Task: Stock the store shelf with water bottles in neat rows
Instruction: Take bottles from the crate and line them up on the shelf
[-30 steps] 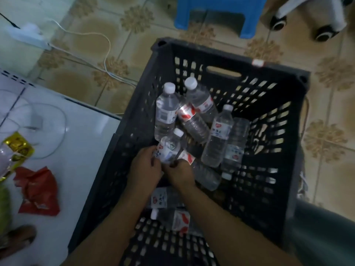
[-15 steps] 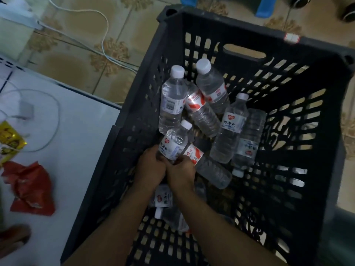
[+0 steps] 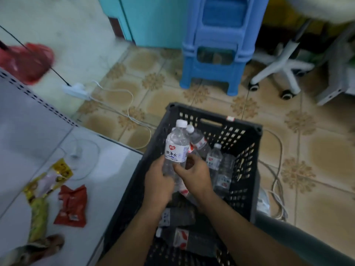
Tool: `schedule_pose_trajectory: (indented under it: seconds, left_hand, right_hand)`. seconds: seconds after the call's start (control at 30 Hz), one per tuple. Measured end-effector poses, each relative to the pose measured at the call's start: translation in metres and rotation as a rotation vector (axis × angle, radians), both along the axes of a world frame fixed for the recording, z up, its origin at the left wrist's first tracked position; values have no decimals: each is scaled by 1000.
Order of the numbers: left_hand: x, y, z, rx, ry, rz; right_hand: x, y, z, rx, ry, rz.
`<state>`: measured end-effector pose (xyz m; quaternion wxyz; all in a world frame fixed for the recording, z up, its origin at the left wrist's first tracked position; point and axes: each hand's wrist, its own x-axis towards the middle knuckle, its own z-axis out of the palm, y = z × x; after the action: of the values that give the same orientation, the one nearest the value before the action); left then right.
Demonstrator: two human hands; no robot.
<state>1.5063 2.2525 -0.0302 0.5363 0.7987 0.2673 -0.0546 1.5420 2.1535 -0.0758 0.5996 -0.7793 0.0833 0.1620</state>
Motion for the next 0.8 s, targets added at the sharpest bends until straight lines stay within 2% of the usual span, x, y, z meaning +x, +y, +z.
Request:
schedule_pose_trajectory:
  seconds: [0.23,0.47,0.6,0.8]
  left_hand:
    - [-29,-25,147,110,-275,29]
    - [-79,-17,277,209,-557,98]
    - [-132,-5,344,199,-709,136]
    - [-212,32,411,316,-852,302]
  right_hand:
    - [2,-21,169,2,-343,51]
    - [-40,-25,318,49,-616,133]
    - [-77,-9,389,102,-724,234]
    - [-143,46,467,195,-830,382]
